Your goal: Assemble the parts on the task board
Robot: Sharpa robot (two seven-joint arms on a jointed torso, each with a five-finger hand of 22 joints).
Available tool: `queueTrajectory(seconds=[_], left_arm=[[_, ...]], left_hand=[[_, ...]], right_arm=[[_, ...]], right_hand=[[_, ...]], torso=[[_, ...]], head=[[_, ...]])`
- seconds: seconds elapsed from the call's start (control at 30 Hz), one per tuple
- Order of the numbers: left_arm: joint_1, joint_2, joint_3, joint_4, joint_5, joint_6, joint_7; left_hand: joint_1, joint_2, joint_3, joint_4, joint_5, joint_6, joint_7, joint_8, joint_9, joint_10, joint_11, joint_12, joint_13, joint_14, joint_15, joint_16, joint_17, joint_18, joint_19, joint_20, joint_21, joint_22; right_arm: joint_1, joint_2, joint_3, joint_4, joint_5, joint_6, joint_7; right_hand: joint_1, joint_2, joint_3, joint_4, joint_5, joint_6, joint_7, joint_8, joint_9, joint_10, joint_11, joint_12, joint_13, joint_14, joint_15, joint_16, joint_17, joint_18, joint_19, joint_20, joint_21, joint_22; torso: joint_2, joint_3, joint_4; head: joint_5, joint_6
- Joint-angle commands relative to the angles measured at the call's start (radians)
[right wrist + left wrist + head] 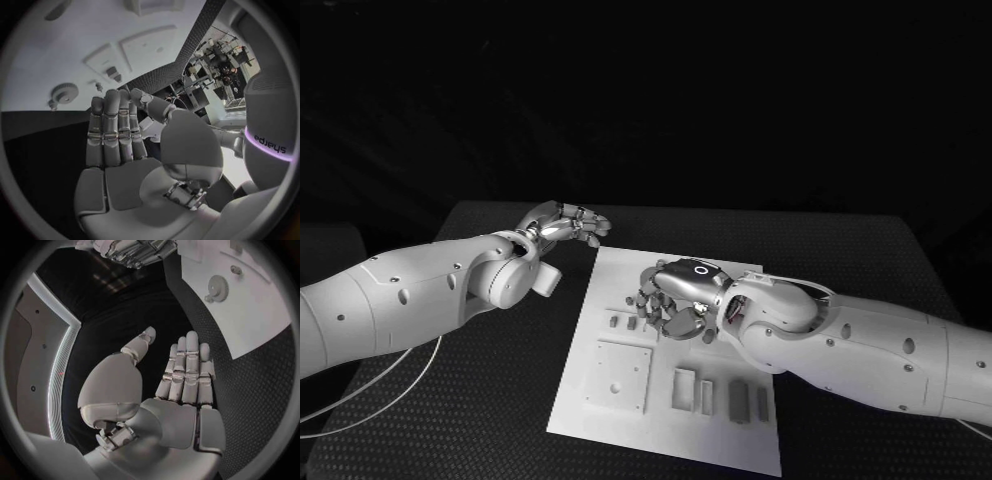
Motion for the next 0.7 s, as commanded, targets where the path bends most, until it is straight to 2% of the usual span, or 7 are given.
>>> queueTrajectory(seconds=[0.03, 0.27, 0.4, 0.53, 0.7], left_arm=[[0.003, 0.007, 0.001, -0.005, 0.013, 0.0, 0.011], [0.006, 0.019, 0.001, -0.01, 0.014, 0.001, 0.011], [0.007, 0.023, 0.001, -0.01, 0.014, 0.002, 0.011], [0.007, 0.023, 0.001, -0.01, 0.014, 0.003, 0.011], [0.007, 0.025, 0.001, -0.01, 0.014, 0.004, 0.011]], left_hand=[[-0.001, 0.007, -0.001, -0.002, 0.003, -0.002, 0.005, 0.005, -0.002, -0.001, 0.006, -0.002, -0.001, 0.003, 0.004, -0.005, 0.002, -0.007, 0.007, -0.002, -0.006, 0.002], [-0.001, 0.007, -0.001, -0.001, 0.003, -0.002, 0.004, 0.005, -0.002, 0.001, 0.006, -0.001, -0.002, 0.002, 0.004, -0.007, 0.004, -0.007, 0.007, -0.001, -0.007, 0.002], [-0.001, 0.007, -0.001, -0.001, 0.003, -0.001, 0.004, 0.006, -0.002, 0.001, 0.005, -0.001, -0.002, 0.002, 0.004, -0.007, 0.004, -0.007, 0.007, -0.001, -0.008, 0.002], [-0.001, 0.007, -0.001, -0.001, 0.003, -0.001, 0.004, 0.006, -0.002, 0.001, 0.005, -0.001, -0.002, 0.002, 0.004, -0.008, 0.005, -0.007, 0.006, -0.001, -0.008, 0.002], [-0.001, 0.007, -0.001, -0.001, 0.003, -0.001, 0.004, 0.006, -0.002, 0.001, 0.005, -0.001, -0.003, 0.002, 0.004, -0.008, 0.005, -0.007, 0.006, -0.001, -0.009, 0.002]], right_arm=[[-0.025, 0.022, 0.0, -0.011, 0.0, -0.007, 0.023], [-0.054, 0.052, -0.001, -0.018, -0.002, -0.002, 0.029], [-0.06, 0.057, -0.003, -0.025, -0.002, 0.005, 0.03], [-0.068, 0.061, -0.006, -0.032, -0.002, 0.008, 0.035], [-0.083, 0.07, -0.009, -0.04, -0.002, 0.01, 0.037]], right_hand=[[-0.006, 0.005, -0.006, -0.001, 0.009, 0.002, 0.001, 0.001, 0.002, 0.0, 0.005, -0.008, 0.002, 0.002, -0.008, 0.007, 0.002, 0.014, 0.004, -0.003, 0.006, 0.021], [-0.006, 0.008, -0.009, -0.001, 0.014, 0.001, 0.001, 0.0, 0.005, -0.001, 0.005, -0.009, 0.005, 0.001, -0.008, 0.007, 0.002, 0.014, 0.003, -0.003, 0.007, 0.021], [-0.007, 0.009, -0.011, -0.001, 0.015, 0.0, 0.001, 0.0, 0.006, -0.001, 0.005, -0.01, 0.006, 0.001, -0.008, 0.007, 0.002, 0.014, 0.003, -0.003, 0.008, 0.021], [-0.007, 0.009, -0.012, -0.001, 0.016, 0.0, 0.001, -0.001, 0.006, -0.001, 0.005, -0.01, 0.007, 0.001, -0.008, 0.007, 0.002, 0.014, 0.003, -0.003, 0.008, 0.021], [-0.008, 0.01, -0.014, -0.001, 0.018, 0.0, 0.001, -0.001, 0.007, -0.001, 0.006, -0.011, 0.008, 0.001, -0.008, 0.007, 0.002, 0.014, 0.002, -0.003, 0.008, 0.021]], torso=[[0.0, -0.0019, 0.0016], [0.001, -0.0007, 0.0019], [0.0, -0.001, 0.0007], [0.0, -0.0001, -0.0018], [0.0, 0.001, -0.0019]], head=[[0.028, -0.005], [0.064, -0.02], [0.075, -0.027], [0.084, -0.035], [0.092, -0.041]])
